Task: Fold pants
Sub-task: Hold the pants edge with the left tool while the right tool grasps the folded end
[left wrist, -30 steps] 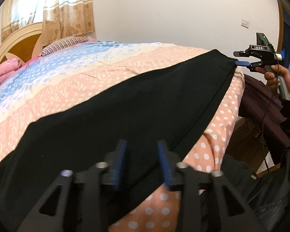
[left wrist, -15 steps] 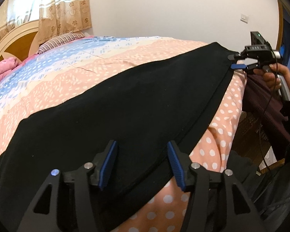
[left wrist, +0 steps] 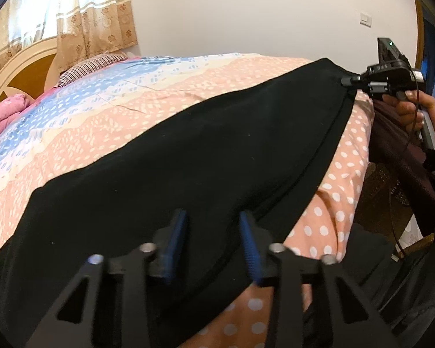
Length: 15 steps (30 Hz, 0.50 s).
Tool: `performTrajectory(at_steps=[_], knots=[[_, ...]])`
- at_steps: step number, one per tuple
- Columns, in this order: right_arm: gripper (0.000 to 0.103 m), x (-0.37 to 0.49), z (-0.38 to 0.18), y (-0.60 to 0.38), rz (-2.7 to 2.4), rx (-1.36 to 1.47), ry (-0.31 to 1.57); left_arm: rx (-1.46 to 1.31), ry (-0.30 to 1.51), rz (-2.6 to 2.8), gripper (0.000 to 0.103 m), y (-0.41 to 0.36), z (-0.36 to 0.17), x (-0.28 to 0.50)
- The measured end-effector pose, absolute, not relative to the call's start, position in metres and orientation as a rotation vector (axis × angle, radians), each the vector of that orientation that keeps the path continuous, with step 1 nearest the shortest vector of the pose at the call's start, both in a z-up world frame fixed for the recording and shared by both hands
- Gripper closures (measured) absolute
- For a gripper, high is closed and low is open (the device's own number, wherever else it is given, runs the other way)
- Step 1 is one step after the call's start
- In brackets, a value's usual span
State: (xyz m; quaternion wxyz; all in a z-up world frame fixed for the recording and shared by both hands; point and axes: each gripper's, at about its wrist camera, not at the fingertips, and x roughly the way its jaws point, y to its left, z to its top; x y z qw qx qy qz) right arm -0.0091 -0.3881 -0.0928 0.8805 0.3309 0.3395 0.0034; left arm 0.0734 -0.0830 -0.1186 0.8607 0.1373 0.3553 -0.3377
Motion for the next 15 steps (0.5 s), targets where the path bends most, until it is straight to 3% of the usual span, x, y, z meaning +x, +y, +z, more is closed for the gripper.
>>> performTrajectory(at_steps=[2,7,15], knots=[[0.100,-0.011,-0.086,-0.388,0.012,0.677,0.688,0.300,0.748,-0.713,0.088,-0.085,-0.118,0.074],[0.100,-0.014,-0.075,-0.388,0.020,0.669,0.667,0.269,0.753,-0.723,0.096,-0.082,-0.115,0.075],[0.101,-0.023,-0.059,-0.390,0.033,0.637,0.653,0.216,0.782,-0.784,0.097,-0.078,-0.109,0.068]])
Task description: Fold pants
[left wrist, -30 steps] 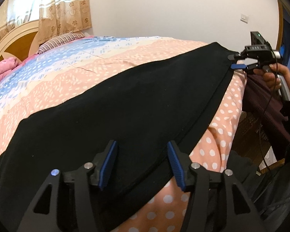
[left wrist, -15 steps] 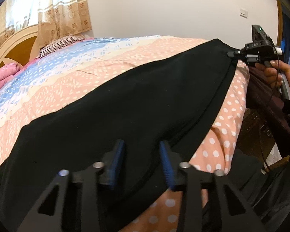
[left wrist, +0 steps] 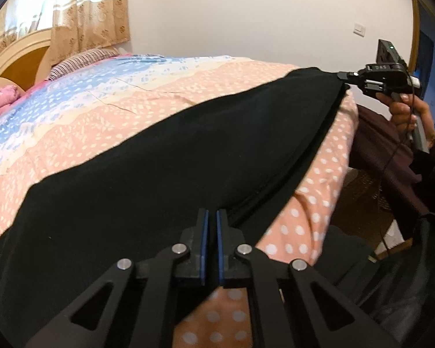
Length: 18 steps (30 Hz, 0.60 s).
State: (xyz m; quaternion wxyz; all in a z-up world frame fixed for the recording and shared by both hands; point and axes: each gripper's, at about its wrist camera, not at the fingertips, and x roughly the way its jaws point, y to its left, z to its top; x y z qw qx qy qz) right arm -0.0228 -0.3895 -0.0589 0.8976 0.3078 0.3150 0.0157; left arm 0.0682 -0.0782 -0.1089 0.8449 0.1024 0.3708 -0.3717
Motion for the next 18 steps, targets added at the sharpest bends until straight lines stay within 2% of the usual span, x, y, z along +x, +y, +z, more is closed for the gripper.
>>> performTrajectory(at_steps=[10,18], knots=[[0.101,-0.020,-0.099,-0.409,-0.034,0.643,0.752,0.227,0.819,-0.825,0.097,-0.086,-0.120,0.057],[0.100,-0.027,-0.097,-0.415,0.004,0.642,0.755,0.189,0.801,-0.853,0.097,-0.078,-0.111,0.054]])
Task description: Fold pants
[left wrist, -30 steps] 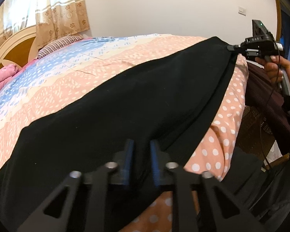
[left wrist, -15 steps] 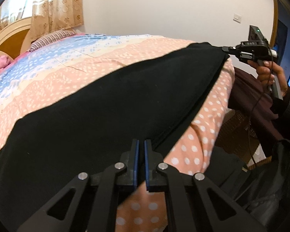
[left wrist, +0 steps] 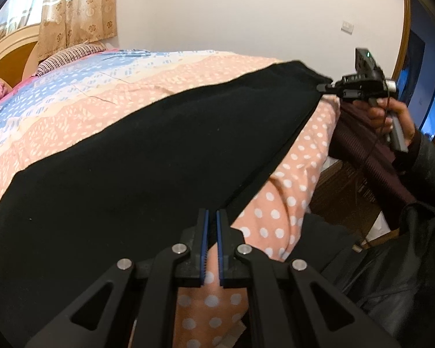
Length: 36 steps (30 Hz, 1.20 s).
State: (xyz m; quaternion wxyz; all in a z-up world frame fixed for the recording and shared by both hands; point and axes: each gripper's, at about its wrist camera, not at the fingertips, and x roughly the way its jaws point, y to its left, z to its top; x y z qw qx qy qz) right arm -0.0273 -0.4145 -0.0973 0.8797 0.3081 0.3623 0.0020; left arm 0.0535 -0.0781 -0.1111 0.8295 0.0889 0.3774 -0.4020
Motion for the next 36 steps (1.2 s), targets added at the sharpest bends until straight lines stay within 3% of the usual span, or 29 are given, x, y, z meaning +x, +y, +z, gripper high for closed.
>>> performTrajectory(at_steps=[11,17,20,22,27,33,36], knots=[[0.097,-0.063,-0.060,-0.488,-0.263,0.593,0.612,0.144,0.753,-0.817,0.093,-0.062,-0.099,0.060],[0.093,-0.039,-0.061,-0.499,-0.283,0.558,0.675,0.188,0.799,-0.777,0.091,-0.066,-0.120,0.062],[0.079,-0.049,-0.063,-0.499,-0.301,0.562,0.671,0.157,0.800,-0.776,0.091,-0.063,-0.122,0.061],[0.052,-0.057,-0.065,-0.502,-0.326,0.578,0.669,0.147,0.803,-0.777,0.091,-0.061,-0.122,0.062],[0.052,-0.068,-0.063,-0.501,-0.304,0.619,0.654,0.149,0.799,-0.772,0.091,-0.063,-0.121,0.063],[0.092,-0.053,-0.070,-0.485,-0.274,0.598,0.683,0.142,0.799,-0.773,0.091,-0.062,-0.123,0.063],[0.097,-0.054,-0.069,-0.491,-0.270,0.625,0.659,0.139,0.804,-0.777,0.091,-0.061,-0.123,0.065]])
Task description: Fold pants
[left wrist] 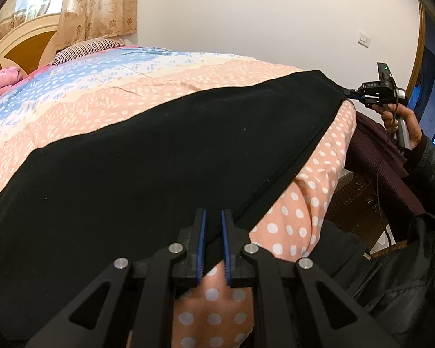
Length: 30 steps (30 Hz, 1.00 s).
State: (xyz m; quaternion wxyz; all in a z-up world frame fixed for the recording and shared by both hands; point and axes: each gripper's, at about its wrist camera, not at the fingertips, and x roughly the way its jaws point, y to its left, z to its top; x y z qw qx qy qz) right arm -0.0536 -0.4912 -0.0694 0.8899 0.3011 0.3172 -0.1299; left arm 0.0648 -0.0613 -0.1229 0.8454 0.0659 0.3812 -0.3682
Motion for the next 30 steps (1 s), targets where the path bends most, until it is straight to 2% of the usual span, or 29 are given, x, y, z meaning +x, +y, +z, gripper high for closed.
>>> performTrajectory(at_steps=[4,9,11,12,13,15,16,17,19,24,30], knots=[[0.097,-0.054,-0.056,-0.494,-0.316,0.565,0.630,0.141,0.809,-0.780,0.090,-0.063,-0.124,0.066],[0.096,-0.048,-0.065,-0.493,-0.331,0.521,0.654,0.136,0.806,-0.776,0.090,-0.063,-0.122,0.066],[0.088,-0.049,-0.061,-0.493,-0.362,0.510,0.644,0.153,0.799,-0.765,0.090,-0.062,-0.118,0.062],[0.077,-0.051,-0.057,-0.492,-0.385,0.490,0.634,0.160,0.785,-0.758,0.090,-0.059,-0.115,0.060],[0.071,-0.055,-0.050,-0.491,-0.401,0.468,0.613,0.165,0.774,-0.749,0.090,-0.057,-0.112,0.058],[0.071,-0.059,-0.037,-0.484,-0.395,0.452,0.582,0.164,0.745,-0.712,0.084,-0.044,-0.102,0.054],[0.069,-0.061,-0.033,-0.481,-0.389,0.445,0.572,0.158,0.725,-0.680,0.073,-0.032,-0.096,0.053],[0.068,-0.061,-0.028,-0.474,-0.372,0.434,0.561,0.159,0.701,-0.630,0.056,-0.017,-0.090,0.052],[0.066,-0.056,-0.019,-0.450,-0.282,0.404,0.554,0.153,0.664,-0.537,0.044,0.010,-0.083,0.051],[0.067,-0.020,-0.031,-0.369,0.030,0.317,0.652,0.051,0.683,-0.365,0.044,0.083,-0.082,0.059],[0.067,0.018,-0.063,-0.256,0.351,0.222,0.780,0.044,0.790,-0.344,0.044,0.088,-0.123,0.065]])
